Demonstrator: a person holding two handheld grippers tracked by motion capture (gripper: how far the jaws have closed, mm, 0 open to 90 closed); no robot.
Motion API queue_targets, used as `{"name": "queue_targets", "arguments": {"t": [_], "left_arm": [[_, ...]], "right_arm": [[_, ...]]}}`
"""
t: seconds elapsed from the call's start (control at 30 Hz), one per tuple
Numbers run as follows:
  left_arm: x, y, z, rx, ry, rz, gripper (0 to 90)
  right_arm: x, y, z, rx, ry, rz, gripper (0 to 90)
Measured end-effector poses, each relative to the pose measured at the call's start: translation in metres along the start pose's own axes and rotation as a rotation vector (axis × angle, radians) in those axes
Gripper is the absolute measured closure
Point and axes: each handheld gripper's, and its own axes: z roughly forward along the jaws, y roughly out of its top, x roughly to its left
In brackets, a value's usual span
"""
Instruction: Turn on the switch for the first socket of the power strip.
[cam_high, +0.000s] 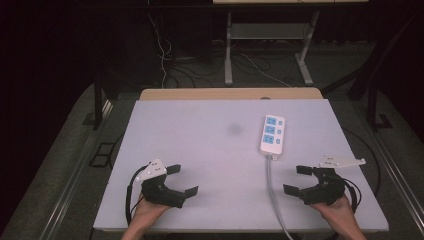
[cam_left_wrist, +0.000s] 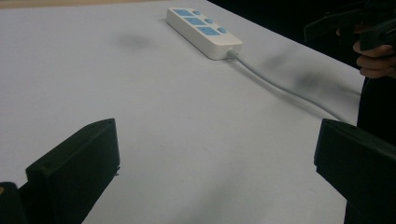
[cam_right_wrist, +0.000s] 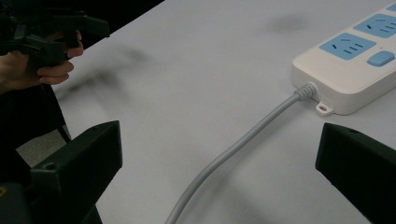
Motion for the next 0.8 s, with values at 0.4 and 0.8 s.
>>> {"name": "queue_targets", "arguments": {"t": [0.4,0.8], "left_arm": [[0.0008,0.0000,0.0006,0.004,-0.006,-0.002,0.0],[0.0006,-0.0004,0.0014,0.010,-0.010,-0.001,0.0]], "right_arm": [[0.0004,-0.0004,0.0009,0.014,-0.001,0.002,0.1],[-0.0005,0.0003,0.0011,0.026,0.000,0.003,0.1]]}}
